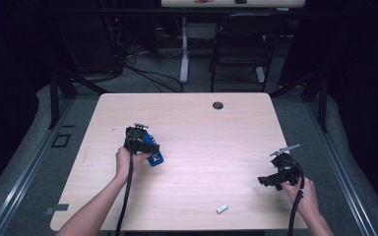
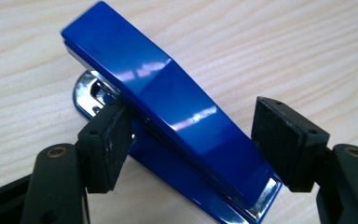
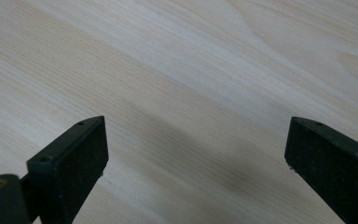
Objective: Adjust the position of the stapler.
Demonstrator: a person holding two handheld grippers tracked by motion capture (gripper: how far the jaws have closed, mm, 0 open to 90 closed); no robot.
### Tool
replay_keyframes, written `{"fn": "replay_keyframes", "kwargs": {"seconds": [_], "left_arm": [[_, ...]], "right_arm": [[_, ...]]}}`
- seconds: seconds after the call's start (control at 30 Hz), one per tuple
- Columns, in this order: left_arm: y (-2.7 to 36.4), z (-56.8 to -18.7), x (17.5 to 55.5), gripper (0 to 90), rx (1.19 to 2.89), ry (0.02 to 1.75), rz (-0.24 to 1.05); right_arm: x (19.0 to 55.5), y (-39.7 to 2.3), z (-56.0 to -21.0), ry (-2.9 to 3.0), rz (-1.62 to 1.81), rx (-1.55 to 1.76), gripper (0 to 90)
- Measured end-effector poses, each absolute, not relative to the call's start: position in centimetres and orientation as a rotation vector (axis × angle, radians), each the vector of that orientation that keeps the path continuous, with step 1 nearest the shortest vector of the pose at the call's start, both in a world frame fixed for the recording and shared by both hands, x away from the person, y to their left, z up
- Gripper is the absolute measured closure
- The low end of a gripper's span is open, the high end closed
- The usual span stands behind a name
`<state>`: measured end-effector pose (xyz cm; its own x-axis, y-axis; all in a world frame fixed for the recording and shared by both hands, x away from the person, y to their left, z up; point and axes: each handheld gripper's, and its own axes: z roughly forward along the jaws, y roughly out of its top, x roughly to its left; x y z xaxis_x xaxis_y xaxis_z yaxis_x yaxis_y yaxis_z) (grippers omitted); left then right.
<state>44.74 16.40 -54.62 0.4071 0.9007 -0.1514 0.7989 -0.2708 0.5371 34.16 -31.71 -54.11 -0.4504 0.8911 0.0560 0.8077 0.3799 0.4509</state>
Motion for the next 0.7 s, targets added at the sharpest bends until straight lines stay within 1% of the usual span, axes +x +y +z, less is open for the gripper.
{"fn": "replay_keyframes", "kwargs": {"seconds": [0.27, 0.37, 0.43, 0.6, 0.7], "left_arm": [[16.28, -54.51, 44.79, 29.6, 2.174, 1.417, 0.247], [15.77, -54.54, 44.66, 29.6, 2.234, 1.383, 0.270], [15.77, -54.51, 44.65, 29.9, 2.247, 1.373, 0.259], [15.92, -54.69, 44.49, 36.6, 2.226, 1.335, 0.239], [16.02, -54.68, 44.44, 38.6, 2.230, 1.316, 0.228]], "right_arm": [[34.10, -31.58, -54.18, 2.422, 0.639, 1.541, 6.2], [34.18, -31.78, -54.11, 2.445, 0.619, 1.534, 6.7], [34.19, -31.80, -54.16, 2.443, 0.624, 1.530, 6.7], [34.17, -31.71, -54.18, 2.442, 0.618, 1.528, 7.5], [34.19, -31.75, -54.23, 2.448, 0.612, 1.527, 8.2]]}}
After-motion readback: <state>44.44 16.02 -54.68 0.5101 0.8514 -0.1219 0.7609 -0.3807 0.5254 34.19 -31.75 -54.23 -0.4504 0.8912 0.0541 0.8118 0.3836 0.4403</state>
